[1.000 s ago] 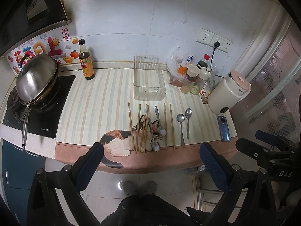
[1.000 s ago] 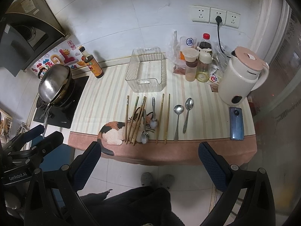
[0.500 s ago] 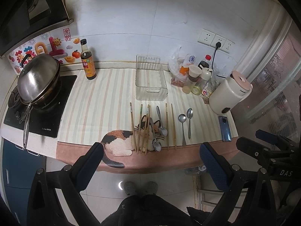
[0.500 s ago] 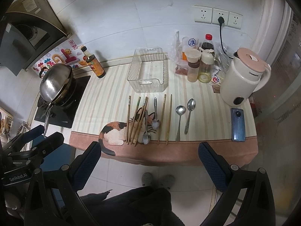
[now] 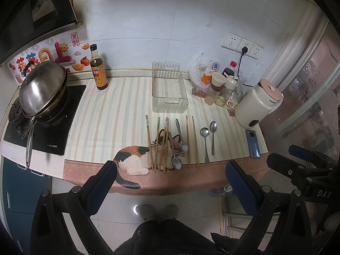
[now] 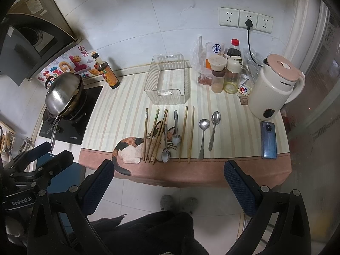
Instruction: Organize utensils
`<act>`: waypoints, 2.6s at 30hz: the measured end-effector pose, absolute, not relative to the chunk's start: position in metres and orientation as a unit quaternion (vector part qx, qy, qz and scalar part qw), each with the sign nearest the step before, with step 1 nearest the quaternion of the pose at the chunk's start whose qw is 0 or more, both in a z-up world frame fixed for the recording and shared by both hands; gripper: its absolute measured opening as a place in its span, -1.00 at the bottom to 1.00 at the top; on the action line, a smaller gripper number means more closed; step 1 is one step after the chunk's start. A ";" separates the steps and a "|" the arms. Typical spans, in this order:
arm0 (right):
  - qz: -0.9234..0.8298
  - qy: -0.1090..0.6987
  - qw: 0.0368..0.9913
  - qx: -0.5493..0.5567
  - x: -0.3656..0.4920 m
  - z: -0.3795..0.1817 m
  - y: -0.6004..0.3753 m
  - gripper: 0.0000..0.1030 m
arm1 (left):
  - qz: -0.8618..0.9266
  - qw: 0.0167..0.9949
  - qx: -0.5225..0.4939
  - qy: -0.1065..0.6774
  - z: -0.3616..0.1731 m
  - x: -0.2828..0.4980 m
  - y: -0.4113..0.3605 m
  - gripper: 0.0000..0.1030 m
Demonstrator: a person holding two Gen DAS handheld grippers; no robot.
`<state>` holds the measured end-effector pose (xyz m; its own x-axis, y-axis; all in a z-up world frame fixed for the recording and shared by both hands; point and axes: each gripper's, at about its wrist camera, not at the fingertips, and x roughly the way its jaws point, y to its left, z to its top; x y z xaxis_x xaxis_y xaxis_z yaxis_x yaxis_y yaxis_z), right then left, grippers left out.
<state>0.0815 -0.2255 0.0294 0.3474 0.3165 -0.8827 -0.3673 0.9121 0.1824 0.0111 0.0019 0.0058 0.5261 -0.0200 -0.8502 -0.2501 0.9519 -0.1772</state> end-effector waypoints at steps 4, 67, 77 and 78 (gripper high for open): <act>0.206 0.529 0.823 -0.020 0.081 0.030 -0.226 1.00 | 0.076 0.867 -0.129 0.475 0.005 0.009 0.000 1.00; 0.105 0.722 0.676 -0.099 0.247 -0.335 -0.165 -0.86 | 0.148 0.703 -0.087 0.690 -0.323 0.162 0.058 -0.91; 0.108 0.711 0.686 -0.106 0.235 -0.328 -0.155 -0.87 | 0.161 0.719 -0.070 0.672 -0.312 0.168 0.026 -0.92; 0.111 0.706 0.692 -0.101 0.232 -0.322 -0.155 -0.87 | 0.161 0.724 -0.069 0.667 -0.306 0.167 0.024 -0.92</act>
